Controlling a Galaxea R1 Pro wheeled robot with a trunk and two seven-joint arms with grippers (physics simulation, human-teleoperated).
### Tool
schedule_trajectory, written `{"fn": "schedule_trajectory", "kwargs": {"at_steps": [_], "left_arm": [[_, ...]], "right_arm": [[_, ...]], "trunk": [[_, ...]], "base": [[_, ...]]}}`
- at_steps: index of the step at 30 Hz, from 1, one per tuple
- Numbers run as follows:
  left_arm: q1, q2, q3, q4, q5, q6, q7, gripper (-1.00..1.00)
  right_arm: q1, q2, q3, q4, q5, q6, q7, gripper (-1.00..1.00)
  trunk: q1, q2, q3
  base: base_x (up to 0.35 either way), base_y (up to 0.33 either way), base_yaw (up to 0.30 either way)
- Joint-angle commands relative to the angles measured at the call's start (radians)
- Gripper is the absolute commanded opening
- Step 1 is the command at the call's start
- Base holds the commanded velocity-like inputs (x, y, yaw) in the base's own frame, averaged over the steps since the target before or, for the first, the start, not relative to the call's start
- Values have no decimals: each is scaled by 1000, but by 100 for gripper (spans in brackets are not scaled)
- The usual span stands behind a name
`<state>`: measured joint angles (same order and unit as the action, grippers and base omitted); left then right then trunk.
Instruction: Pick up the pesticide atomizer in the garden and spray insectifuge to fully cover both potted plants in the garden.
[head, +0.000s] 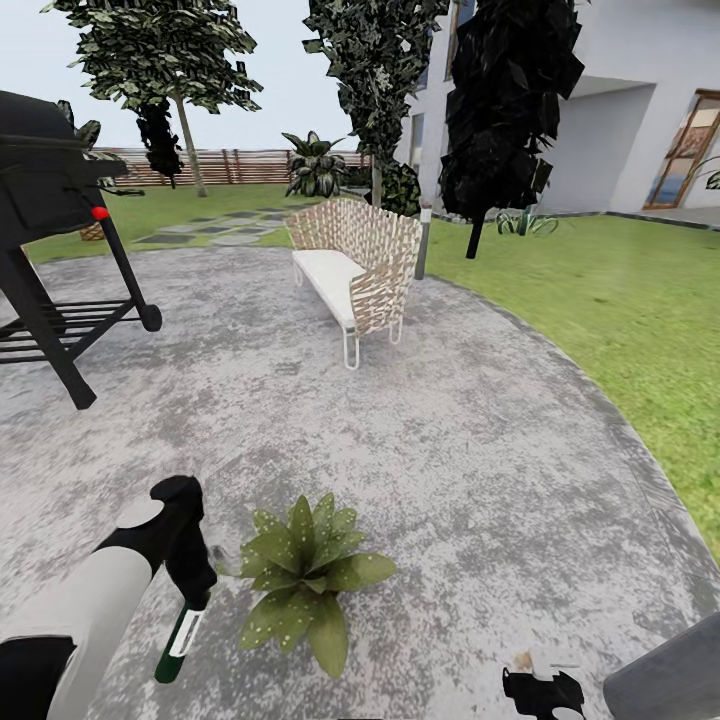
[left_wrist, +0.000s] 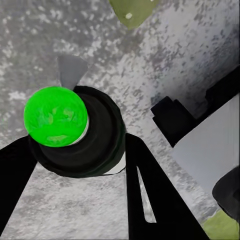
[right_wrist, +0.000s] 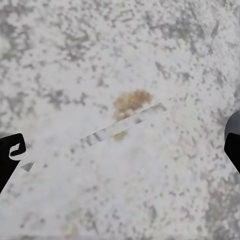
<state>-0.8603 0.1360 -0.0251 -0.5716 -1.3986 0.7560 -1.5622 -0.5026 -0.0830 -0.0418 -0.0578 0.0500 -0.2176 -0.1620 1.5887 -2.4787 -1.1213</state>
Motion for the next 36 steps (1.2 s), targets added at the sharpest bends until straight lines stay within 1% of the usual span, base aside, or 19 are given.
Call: {"fn": "schedule_trajectory", "kwargs": {"at_steps": [1,2,3,4,5,7,8,9,12,14,17,20,22,25,27,29,32,34,36], "left_arm": [[1,0,-3,-1,13,9,-9,-100],[2,1,-3,-1,33,8,-9,-100],[2,3,-3,-1,67,7,-9,-100],[3,7,-3,-1,83,6,5,-100],[4,13,-3,-1,91,6,17,-100],[6,31,-3,-1,98,6,26,-100],[7,47,-2,-1,107,5,29,-100],[7,57,-2,-1,113,5,30,-100],[7,75,-1,-1,122,5,31,-100],[7,85,10,-1,123,5,31,-100],[7,103,44,-2,124,5,34,-100],[7,127,55,-2,124,5,39,-100],[7,127,57,-2,124,6,52,-100],[9,120,56,1,124,7,111,-100],[9,122,58,3,125,8,144,-100],[11,126,64,12,125,7,159,-100],[54,123,68,7,129,7,165,-100],[74,114,69,8,160,6,166,-100],[79,98,69,15,203,6,166,-100]], "right_arm": [[-1,0,-4,1,5,-3,-2,100],[-1,0,-4,1,5,-3,-2,100],[-1,0,-4,1,5,-3,-2,100],[-1,0,-4,1,5,-3,-2,100],[-1,0,-4,1,5,-3,-2,100],[-1,0,-4,1,5,-3,-2,100],[-1,0,-4,1,5,-3,-2,100],[-1,0,-4,1,5,-3,-2,100],[-1,0,-4,1,5,-3,-2,100],[-1,0,-4,1,5,-3,-2,100],[-1,0,-4,1,5,-3,-2,100],[-1,1,-3,1,6,-3,-2,100],[-1,2,-4,2,6,-3,-2,100],[-1,2,-4,1,5,-3,-2,100],[-1,2,-3,1,5,-3,-2,100],[-1,2,-4,1,5,-3,-2,100],[-1,2,-3,1,5,-3,-2,100],[-1,2,-3,1,5,-3,-2,100],[-1,2,-4,1,5,-3,-2,100]], "trunk": [[0,0,-1],[0,0,-1],[0,0,-1],[0,0,-1],[0,0,-1],[0,0,-1],[0,0,-1],[0,0,-1],[0,0,-1],[0,0,-1],[0,0,-1],[0,0,-1],[0,0,-1],[0,0,-1],[0,0,-1],[0,0,-1],[0,0,-1],[0,0,-1],[0,0,-1]], "base": [[0,0,0],[0,0,0],[0,0,0],[0,0,0],[0,0,0],[0,0,0],[0,0,0],[0,0,0],[0,0,0],[0,0,0],[0,0,0],[0,0,0],[0,0,0],[0,0,0],[0,0,0],[0,0,0],[0,-33,0],[0,-215,0],[0,-258,0]]}}
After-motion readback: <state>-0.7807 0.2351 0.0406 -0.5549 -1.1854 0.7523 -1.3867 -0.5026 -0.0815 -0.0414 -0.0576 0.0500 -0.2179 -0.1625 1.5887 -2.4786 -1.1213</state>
